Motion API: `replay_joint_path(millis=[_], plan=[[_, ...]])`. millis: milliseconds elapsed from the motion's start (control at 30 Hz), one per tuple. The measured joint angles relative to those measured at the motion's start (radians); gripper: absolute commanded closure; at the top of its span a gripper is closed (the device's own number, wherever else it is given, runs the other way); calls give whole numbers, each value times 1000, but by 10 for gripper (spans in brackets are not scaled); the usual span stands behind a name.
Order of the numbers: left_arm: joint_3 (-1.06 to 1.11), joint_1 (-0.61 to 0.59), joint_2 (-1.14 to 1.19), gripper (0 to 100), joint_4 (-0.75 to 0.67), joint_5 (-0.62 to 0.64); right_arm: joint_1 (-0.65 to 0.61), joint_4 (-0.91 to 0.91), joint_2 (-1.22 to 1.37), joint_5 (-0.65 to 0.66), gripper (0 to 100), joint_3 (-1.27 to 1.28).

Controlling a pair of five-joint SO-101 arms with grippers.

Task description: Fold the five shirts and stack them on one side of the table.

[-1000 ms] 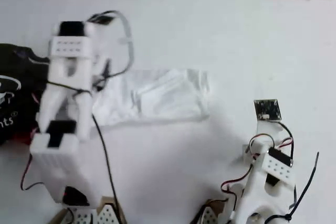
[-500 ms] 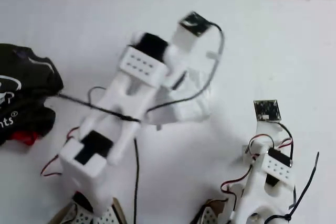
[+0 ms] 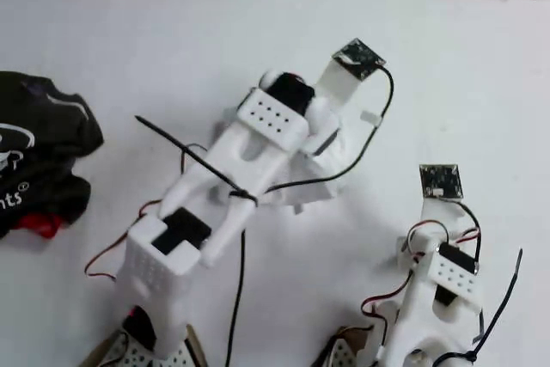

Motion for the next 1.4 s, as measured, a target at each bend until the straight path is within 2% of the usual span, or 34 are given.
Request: replay_joint_path(millis=[133, 300, 500, 700, 833, 1000, 1233, 1333, 1400], plan=[[0, 6, 17, 948, -58, 0, 0, 0, 0, 0, 981, 0], [2, 6, 55, 784, -84, -3, 0, 0, 0, 0, 981, 0], [-43, 14, 57, 801, -72, -3, 0, 0, 0, 0, 981, 0], [-183, -60, 55, 811, 121, -5, 0, 0, 0, 0, 981, 0], [-183, -137, 78, 943, 227, -3, 0, 0, 0, 0, 981, 0], [-89, -209, 155, 917, 166, -3, 0, 0, 0, 0, 981, 0], [-87, -316, 167, 910, 84, -2, 0, 23, 2, 0, 981, -32], [-129, -350, 167, 910, 84, -5, -26, 180, 2, -49, 981, -187], [-158, -370, 167, 910, 84, -5, -91, 315, 3, -107, 981, -338]])
